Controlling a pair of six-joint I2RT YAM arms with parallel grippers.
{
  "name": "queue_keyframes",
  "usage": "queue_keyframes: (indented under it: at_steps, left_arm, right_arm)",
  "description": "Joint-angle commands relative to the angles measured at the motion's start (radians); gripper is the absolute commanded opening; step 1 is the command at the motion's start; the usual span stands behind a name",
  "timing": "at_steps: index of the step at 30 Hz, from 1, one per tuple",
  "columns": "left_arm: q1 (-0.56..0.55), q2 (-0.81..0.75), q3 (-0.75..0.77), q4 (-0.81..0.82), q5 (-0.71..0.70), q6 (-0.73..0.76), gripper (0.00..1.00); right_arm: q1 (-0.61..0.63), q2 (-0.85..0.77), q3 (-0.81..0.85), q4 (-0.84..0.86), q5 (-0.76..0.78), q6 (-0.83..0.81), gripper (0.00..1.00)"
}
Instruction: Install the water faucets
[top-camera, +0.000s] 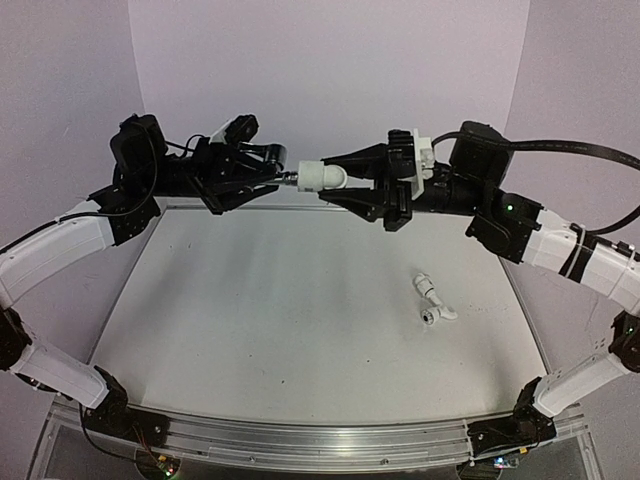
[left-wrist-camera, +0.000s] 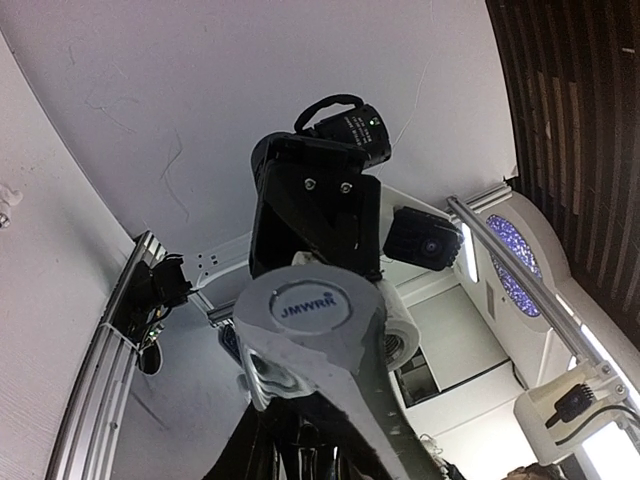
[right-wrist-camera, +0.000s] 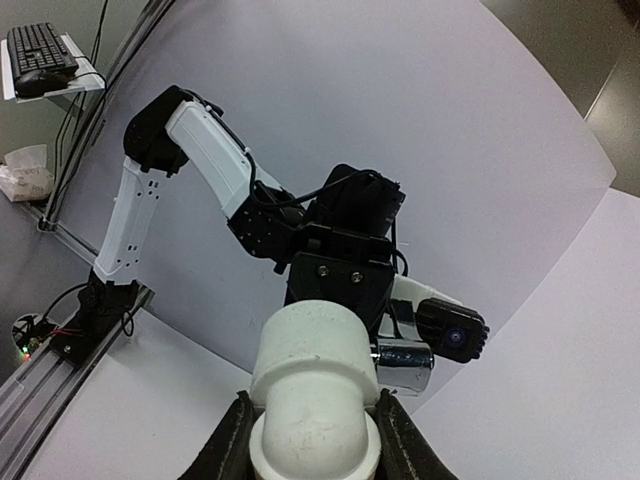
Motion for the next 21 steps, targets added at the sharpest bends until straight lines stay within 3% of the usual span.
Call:
queue_keyframes:
  at_steps: [1,12,21]
  left_arm:
    - [0.005,-0.022,0.032,0.122,-0.033,-0.085,0.0]
    - [0.005,-0.039,-0.084,0.169,-0.186,-0.53,0.0]
    - [-0.001,-0.087,-0.112,0.17,-0.24,-0.577,0.0]
  right_arm:
    - [0.002,0.037,0.049,0.053,-0.032,0.021,0.0]
    - [-0.061,0.029,0.017,0.053,-0.059,0.048,0.0]
    - [-0.107,0.049,0.031,0.043,-0.126,0.072,0.0]
